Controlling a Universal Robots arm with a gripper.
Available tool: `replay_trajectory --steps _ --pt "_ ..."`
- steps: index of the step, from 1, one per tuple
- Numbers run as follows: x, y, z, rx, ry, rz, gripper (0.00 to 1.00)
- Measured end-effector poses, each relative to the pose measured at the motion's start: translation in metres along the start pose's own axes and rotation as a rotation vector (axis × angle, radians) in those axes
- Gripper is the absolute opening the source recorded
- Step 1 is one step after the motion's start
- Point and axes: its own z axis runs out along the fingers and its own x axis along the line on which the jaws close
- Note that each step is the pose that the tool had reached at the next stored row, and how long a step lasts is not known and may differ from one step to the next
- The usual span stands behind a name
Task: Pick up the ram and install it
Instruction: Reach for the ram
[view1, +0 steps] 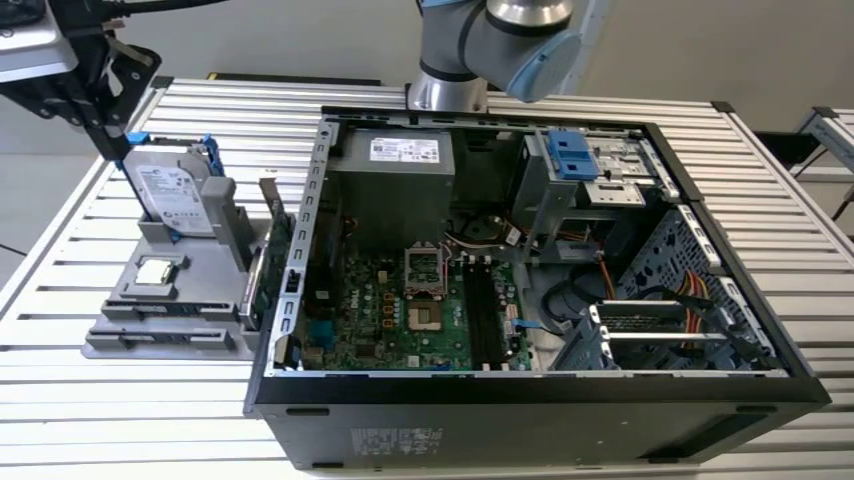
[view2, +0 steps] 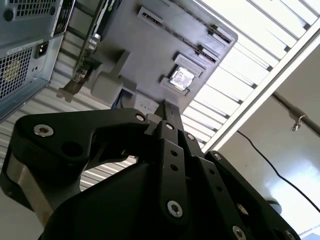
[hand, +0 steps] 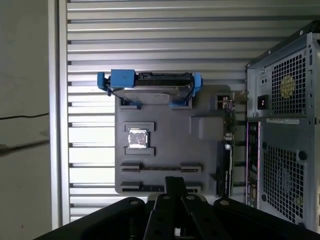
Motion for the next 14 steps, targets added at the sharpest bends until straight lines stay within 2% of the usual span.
replay_trajectory --steps 14 --pt "0.0005 -0.0138 -0.0004 -0.0001 -0.0001 0.003 0.0"
